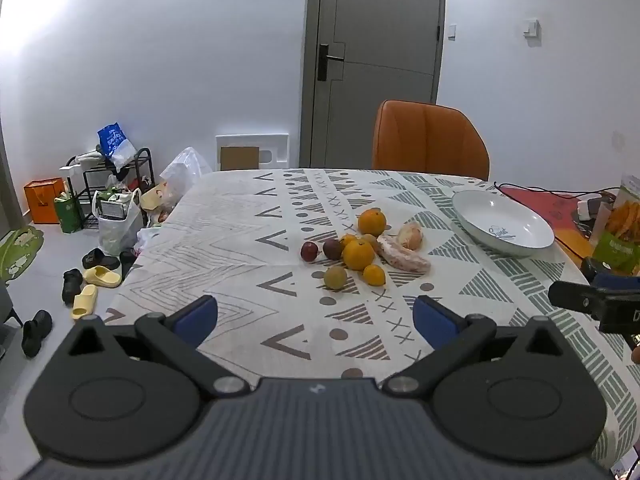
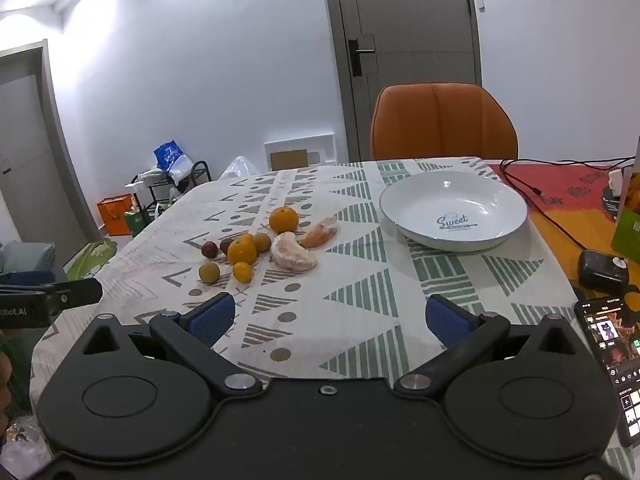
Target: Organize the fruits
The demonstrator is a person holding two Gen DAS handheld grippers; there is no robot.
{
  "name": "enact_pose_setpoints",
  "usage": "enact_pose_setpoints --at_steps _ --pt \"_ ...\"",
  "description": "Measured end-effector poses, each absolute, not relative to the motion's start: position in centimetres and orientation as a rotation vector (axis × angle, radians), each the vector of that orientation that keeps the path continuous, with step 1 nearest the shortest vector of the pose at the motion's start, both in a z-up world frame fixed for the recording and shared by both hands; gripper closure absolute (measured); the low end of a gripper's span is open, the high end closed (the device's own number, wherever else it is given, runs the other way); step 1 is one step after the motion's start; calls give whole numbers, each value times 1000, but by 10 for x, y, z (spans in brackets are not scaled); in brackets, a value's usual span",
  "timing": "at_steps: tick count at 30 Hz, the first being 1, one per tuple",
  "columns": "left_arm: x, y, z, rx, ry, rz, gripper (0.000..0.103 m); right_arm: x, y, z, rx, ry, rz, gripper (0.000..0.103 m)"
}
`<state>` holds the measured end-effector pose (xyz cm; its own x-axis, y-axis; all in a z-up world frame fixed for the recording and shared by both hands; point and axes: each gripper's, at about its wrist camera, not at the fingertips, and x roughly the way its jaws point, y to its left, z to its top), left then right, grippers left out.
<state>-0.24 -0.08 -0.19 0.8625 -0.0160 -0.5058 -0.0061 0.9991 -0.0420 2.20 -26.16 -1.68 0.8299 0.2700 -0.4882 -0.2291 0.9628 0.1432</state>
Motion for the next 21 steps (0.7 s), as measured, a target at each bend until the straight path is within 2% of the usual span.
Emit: enact_pose_setpoints --at_steps 21 --pt "-4 0 2 -50 531 -7 0 20 -259 -16 75 545 283 0"
